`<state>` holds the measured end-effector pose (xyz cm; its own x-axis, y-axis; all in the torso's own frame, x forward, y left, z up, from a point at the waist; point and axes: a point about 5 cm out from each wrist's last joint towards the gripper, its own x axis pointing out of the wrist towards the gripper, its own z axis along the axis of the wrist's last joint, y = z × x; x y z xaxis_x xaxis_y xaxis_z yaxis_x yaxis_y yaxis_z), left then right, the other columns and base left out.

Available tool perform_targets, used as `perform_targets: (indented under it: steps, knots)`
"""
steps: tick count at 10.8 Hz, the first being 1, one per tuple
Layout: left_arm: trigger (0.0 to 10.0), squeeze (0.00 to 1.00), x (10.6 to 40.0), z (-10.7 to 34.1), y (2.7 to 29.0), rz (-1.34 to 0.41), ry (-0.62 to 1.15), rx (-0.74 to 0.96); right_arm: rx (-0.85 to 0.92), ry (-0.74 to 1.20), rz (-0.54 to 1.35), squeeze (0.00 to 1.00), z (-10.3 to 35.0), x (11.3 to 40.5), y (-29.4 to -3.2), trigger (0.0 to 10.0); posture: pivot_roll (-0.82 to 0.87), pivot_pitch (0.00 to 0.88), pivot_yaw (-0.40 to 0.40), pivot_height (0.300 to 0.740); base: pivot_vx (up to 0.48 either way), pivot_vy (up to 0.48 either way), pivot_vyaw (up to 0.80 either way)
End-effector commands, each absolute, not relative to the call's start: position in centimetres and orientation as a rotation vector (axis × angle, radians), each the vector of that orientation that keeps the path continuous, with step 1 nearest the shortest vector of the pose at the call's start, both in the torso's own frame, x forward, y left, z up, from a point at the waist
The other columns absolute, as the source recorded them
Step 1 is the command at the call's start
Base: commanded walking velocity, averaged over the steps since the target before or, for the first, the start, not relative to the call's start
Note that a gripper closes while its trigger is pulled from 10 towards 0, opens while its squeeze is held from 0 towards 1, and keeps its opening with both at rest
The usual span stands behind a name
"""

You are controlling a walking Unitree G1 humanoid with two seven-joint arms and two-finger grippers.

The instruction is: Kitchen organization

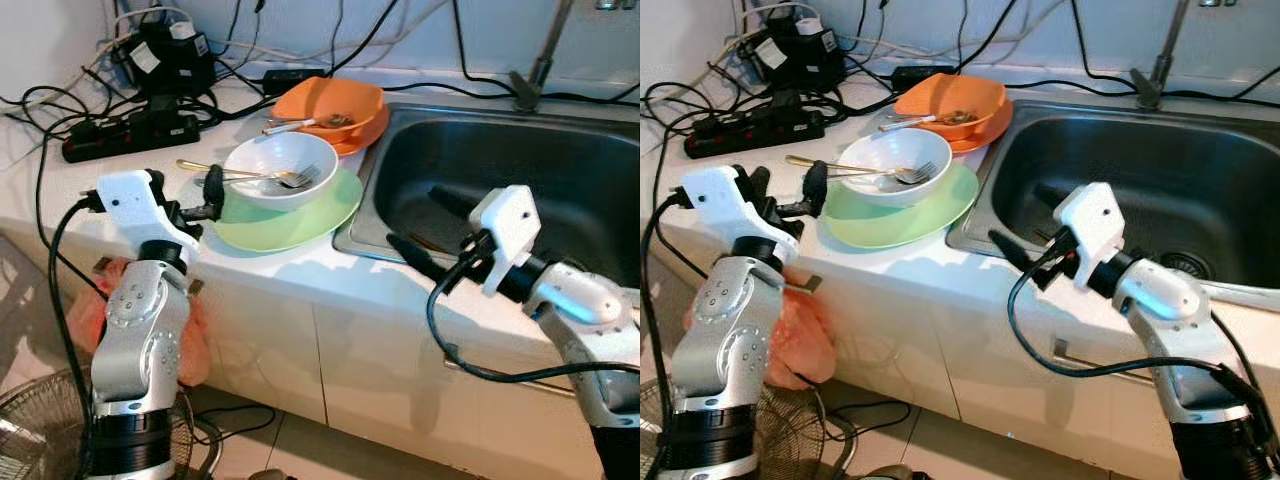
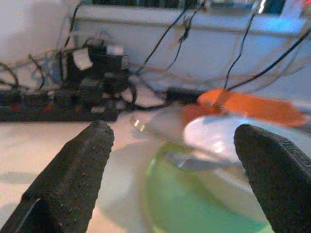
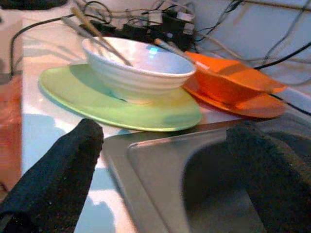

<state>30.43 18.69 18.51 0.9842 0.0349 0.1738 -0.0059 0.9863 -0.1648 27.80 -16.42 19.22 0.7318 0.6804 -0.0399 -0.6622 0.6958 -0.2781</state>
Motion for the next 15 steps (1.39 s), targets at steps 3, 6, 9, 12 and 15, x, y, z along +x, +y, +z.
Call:
perform_targets:
  steps: [3,6,9,12,15]
  knots:
    - [10.0,0.0,31.6,18.3,18.2,-0.048,-0.16,-0.229,-0.287,-0.087,0.781,0.0,19.4,27.4,-15.4,10.0,0.09,0.038,0.108,0.74,0.0,0.0,0.0]
    - [10.0,0.0,32.8,19.3,17.5,-0.095,-0.197,-0.422,-0.297,-0.093,0.782,0.0,19.5,27.3,-15.3,10.0,0.08,0.04,0.109,0.74,0.0,0.0,0.0]
    - [10.0,0.0,33.6,18.1,18.1,-0.053,-0.128,-0.568,-0.307,-0.091,0.78,0.0,19.5,27.2,-15.3,10.0,0.07,0.044,0.109,0.74,0.0,0.0,0.0]
    - [10.0,0.0,33.9,18.1,18.3,-0.058,-0.129,-0.583,-0.31,-0.09,0.786,0.0,19.5,27.1,-15.2,10.0,0.07,0.046,0.11,0.74,0.0,0.0,0.0]
    - [2.6,0.0,34.4,18.0,17.7,-0.088,-0.113,-0.687,-0.299,-0.059,0.858,0.0,19.1,26.3,-14.6,10.0,0.07,0.046,0.113,0.74,0.0,0.0,0.0]
